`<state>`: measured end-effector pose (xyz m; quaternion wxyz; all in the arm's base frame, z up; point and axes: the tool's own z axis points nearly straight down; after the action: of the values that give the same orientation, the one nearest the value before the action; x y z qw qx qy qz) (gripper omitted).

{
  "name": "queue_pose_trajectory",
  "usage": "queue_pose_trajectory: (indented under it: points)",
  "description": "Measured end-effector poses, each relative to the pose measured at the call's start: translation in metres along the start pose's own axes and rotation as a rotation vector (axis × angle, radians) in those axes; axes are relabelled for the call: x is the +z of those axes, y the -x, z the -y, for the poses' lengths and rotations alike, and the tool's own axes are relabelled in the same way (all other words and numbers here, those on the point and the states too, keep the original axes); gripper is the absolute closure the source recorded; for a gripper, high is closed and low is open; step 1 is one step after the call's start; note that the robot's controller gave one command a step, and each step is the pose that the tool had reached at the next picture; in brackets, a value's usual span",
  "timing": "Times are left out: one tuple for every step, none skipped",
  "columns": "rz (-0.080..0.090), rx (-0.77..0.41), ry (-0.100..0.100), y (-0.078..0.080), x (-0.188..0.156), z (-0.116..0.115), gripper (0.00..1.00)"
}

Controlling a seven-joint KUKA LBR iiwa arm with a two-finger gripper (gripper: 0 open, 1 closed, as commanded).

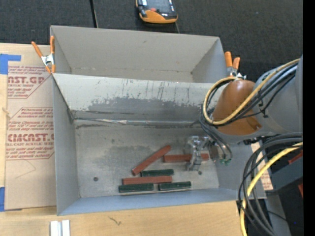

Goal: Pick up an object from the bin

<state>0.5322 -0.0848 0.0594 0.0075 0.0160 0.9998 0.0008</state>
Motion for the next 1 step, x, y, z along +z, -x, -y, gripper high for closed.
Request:
queue_pose_trajectory:
  points:
    - [-0.002,0.0,0.0,0.0002,-0.0025,-0.0004,1.0]
